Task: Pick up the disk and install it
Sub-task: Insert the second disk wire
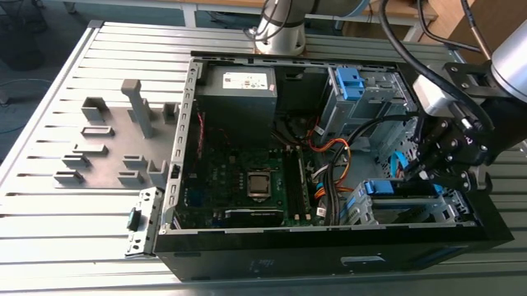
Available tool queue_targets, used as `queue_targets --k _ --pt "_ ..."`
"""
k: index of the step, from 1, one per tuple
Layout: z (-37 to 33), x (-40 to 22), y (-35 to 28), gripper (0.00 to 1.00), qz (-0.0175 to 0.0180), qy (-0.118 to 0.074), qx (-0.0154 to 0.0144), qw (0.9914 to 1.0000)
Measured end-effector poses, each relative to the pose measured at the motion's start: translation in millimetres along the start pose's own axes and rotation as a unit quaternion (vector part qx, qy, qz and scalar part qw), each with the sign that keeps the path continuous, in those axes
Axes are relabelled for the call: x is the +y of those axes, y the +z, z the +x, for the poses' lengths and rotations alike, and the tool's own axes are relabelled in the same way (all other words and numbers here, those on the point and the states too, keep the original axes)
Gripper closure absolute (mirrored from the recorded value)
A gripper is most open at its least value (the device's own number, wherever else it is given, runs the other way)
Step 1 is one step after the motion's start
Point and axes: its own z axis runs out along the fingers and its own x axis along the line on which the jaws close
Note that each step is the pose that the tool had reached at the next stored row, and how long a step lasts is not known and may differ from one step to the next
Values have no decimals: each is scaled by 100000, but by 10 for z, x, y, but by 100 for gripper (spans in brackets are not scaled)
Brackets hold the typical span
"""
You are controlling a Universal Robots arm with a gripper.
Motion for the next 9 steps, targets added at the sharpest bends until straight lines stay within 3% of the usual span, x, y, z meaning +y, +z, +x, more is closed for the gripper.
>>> queue_targets --k 1,2,9 --pt "3 0 1 84 -7 -13 -332 99999" --pt "8 0 0 84 -10 -20 -452 99999" --pt "86 -2 -1 84 -14 -73 -577 99998"
